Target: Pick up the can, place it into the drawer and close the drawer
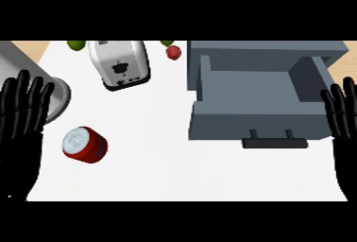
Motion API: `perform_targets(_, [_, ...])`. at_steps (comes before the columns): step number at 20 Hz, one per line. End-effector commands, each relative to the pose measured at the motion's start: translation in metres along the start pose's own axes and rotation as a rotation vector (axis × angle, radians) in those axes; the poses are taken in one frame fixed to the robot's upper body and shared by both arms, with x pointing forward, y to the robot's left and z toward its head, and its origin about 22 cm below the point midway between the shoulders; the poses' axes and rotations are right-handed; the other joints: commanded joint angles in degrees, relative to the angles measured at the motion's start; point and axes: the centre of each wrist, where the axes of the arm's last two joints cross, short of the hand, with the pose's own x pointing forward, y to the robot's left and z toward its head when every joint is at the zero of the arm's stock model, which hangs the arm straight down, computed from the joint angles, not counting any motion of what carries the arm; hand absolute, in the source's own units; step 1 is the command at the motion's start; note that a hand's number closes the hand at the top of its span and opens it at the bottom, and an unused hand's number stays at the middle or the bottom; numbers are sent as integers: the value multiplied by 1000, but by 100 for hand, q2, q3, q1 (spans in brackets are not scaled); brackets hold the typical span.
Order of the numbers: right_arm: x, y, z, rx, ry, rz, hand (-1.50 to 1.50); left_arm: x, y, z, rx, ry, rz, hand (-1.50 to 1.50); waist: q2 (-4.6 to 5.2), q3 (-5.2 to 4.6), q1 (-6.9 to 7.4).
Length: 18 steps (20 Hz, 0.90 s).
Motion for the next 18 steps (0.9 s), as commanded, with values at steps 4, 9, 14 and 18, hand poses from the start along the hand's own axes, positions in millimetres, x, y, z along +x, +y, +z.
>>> perform_targets(4, [8,1,-5,-1,-55,-6,-150,0,0,7,-393,-73,262,-150,-18,166,37])
perform_targets(9, [-9,-5,16,-87,236,-11,-150,-19,39,33,-599,290,188,-150,-19,172,49])
perform_targets(14, [-4,-10,15,-66,270,19,-150,-10,93,18,-623,291,194,-150,-14,181,46])
perform_targets(18, [-15,-1,26,-78,277,5,-150,-10,118,21,-636,308,221,-150,-13,182,58])
